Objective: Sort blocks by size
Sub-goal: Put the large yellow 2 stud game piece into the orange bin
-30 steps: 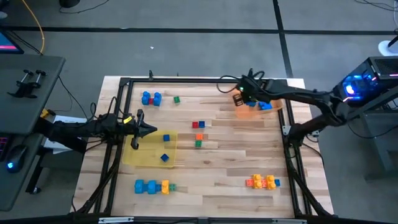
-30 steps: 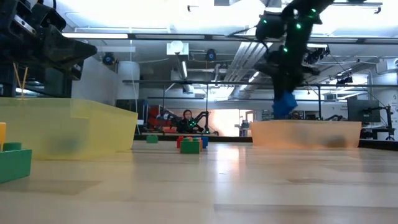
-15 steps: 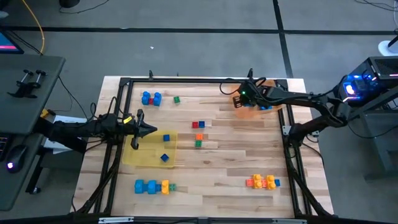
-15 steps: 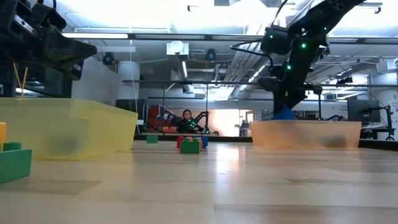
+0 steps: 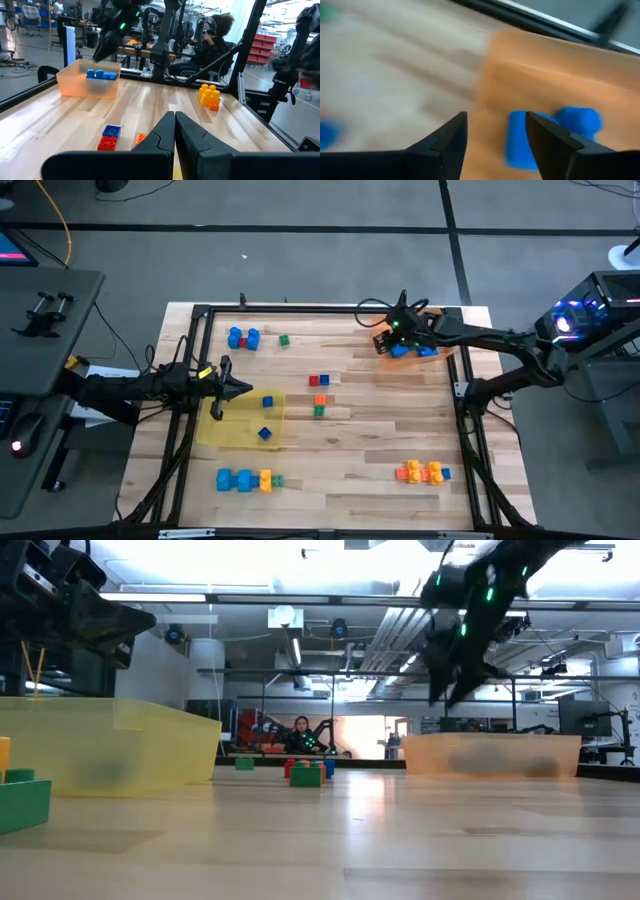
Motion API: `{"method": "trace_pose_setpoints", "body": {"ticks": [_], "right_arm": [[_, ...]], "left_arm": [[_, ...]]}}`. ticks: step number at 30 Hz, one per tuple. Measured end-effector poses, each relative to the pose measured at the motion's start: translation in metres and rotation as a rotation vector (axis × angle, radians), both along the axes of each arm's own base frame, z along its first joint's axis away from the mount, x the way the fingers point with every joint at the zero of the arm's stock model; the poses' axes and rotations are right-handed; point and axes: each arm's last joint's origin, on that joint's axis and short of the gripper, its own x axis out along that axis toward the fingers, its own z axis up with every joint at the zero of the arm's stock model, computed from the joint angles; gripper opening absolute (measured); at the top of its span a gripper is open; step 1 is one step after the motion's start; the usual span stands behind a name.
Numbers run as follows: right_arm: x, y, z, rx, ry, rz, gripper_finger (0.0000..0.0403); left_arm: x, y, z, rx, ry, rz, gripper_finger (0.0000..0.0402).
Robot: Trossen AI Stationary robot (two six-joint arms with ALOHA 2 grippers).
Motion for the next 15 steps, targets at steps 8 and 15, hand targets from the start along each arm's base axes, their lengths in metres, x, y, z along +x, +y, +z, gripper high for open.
{"method": "trace_pose_setpoints", "body": {"ticks": [8, 15], "right_arm": [[-0.032, 0.100, 0.032, 0.358, 0.024, -0.018, 0.0199], [-0.048, 0.202, 0.005, 0.700, 0.136, -0.172, 0.0199]], "left_arm": [[0.000, 0.000, 0.000, 0.000, 0.000, -0.001, 0.0000], [0.000, 0.000, 0.000, 0.000, 0.000, -0.001, 0.0000]]}}
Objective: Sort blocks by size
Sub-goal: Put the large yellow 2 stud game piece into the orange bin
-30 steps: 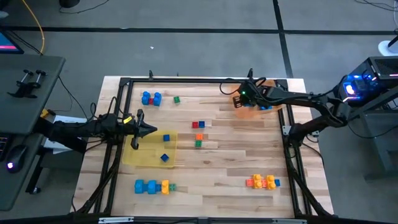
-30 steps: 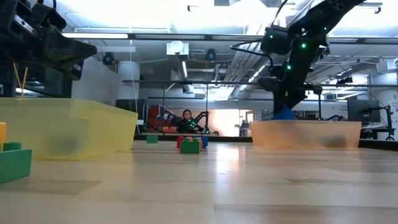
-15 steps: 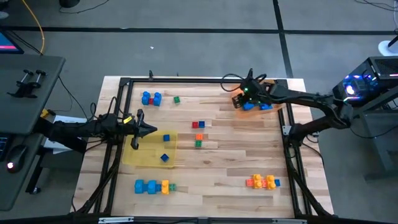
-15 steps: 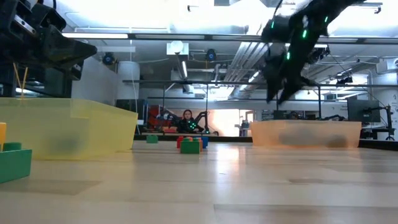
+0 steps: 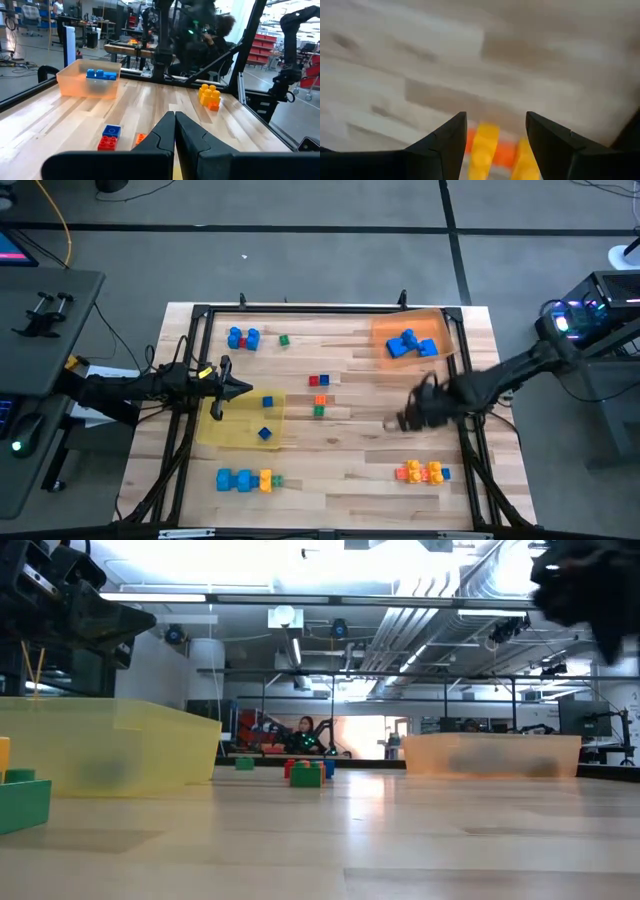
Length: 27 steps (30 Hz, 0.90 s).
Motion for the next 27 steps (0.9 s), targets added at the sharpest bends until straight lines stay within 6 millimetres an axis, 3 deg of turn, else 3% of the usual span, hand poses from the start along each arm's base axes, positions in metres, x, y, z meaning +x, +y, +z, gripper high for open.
{"method": "trace_pose_setpoints", "body": {"ticks": [5, 11, 27], "right_arm": [[-0.003, 0.040, -0.013, 0.059, 0.073, -0.104, 0.0200], [0.013, 0.069, -0.027, 0.165, 0.031, -0.112, 0.0200], [0.029, 0.082, -0.073, 0.113, 0.239, -0.217, 0.0200]], "left_arm": [[0.000, 0.000, 0.000, 0.000, 0.000, 0.001, 0.0000], [0.000, 0.000, 0.000, 0.000, 0.000, 0.000, 0.0000], [0.000, 0.000, 0.000, 0.000, 0.000, 0.001, 0.0000]]}}
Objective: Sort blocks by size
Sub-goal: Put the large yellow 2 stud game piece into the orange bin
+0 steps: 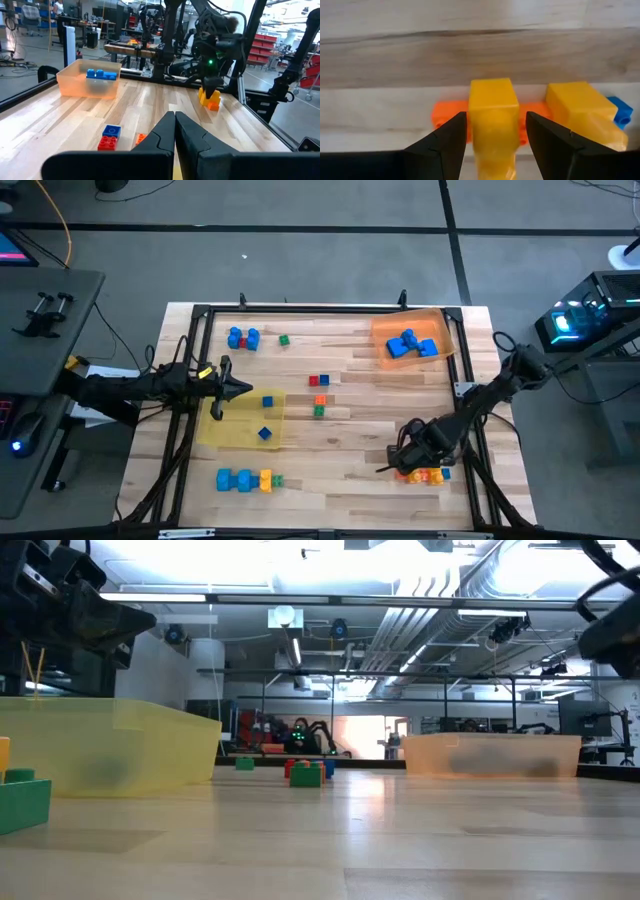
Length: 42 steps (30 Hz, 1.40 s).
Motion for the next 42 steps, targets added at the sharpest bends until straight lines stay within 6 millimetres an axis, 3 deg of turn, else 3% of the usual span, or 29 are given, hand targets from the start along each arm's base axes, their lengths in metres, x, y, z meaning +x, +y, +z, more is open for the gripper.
{"method": "trace_pose_setpoints", "body": {"ticks": [8, 12, 15, 18, 24, 28, 35, 42], "right_arm": [[0.005, 0.004, -0.016, -0.025, 0.033, 0.018, 0.0192], [0.005, 0.004, -0.015, -0.019, 0.019, 0.071, 0.0138], [0.003, 0.001, -0.002, -0.032, -0.006, 0.111, 0.0129], [0.002, -0.011, 0.029, -0.088, -0.056, 0.135, 0.0129], [-0.014, -0.076, 0.103, -0.497, -0.213, 0.054, 0.0129], [-0.030, -0.132, 0.127, -0.784, -0.263, -0.018, 0.0129], [-0.044, -0.214, 0.123, -0.953, -0.219, -0.076, 0.0129], [-0.034, -0.283, 0.088, -0.878, -0.320, -0.003, 0.0129]], "left_arm": [[0.000, 0.000, 0.000, 0.000, 0.000, 0.000, 0.0000], [0.000, 0.000, 0.000, 0.000, 0.000, 0.000, 0.0000], [0.000, 0.000, 0.000, 0.000, 0.000, -0.001, 0.0000], [0.000, 0.000, 0.000, 0.000, 0.000, -0.001, 0.0000], [0.000, 0.000, 0.000, 0.000, 0.000, 0.000, 0.0000], [0.000, 0.000, 0.000, 0.000, 0.000, 0.000, 0.0000], [0.000, 0.000, 0.000, 0.000, 0.000, 0.000, 0.0000], [0.000, 0.000, 0.000, 0.000, 0.000, -0.001, 0.0000]]}}
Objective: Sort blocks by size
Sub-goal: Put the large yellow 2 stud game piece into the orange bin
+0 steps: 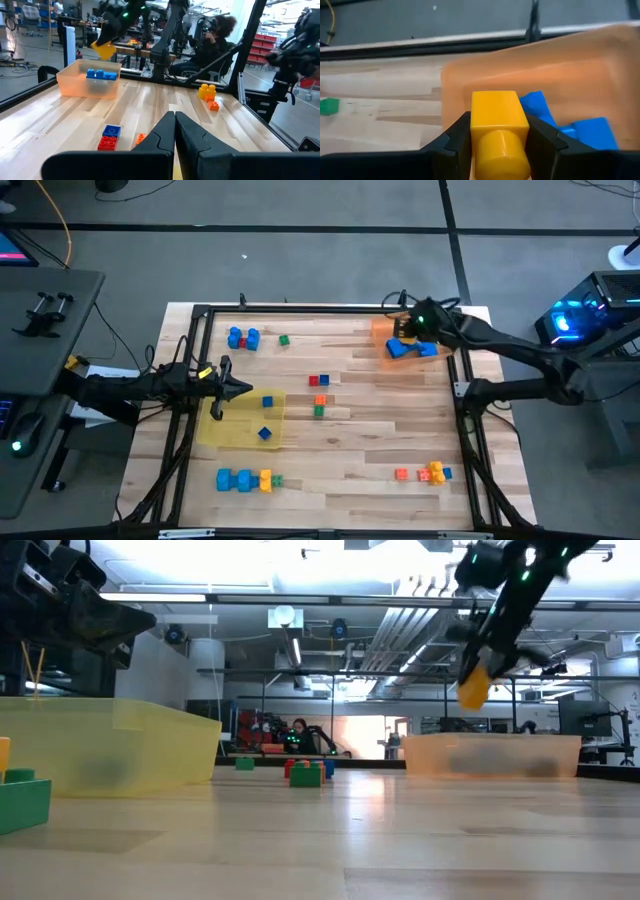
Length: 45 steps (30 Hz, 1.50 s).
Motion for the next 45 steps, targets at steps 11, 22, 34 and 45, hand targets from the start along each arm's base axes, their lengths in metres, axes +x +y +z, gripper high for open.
{"method": "trace_pose_setpoints", "body": {"ticks": [11, 22, 34, 45], "right_arm": [[0.015, -0.047, -0.052, 0.190, -0.032, 0.133, 0.0129], [0.019, -0.049, -0.055, 0.219, -0.047, 0.167, 0.0129], [0.020, -0.045, -0.054, 0.279, -0.069, 0.257, 0.0276], [0.011, 0.079, -0.008, 0.537, 0.046, 0.465, 0.0319]], "left_arm": [[0.000, 0.000, 0.000, 0.000, 0.000, 0.000, 0.0000], [0.000, 0.000, 0.000, 0.000, 0.000, 0.000, 0.0000], [0.000, 0.000, 0.000, 0.000, 0.000, 0.000, 0.0000], [0.000, 0.000, 0.000, 0.000, 0.000, 0.000, 0.0000]]}}
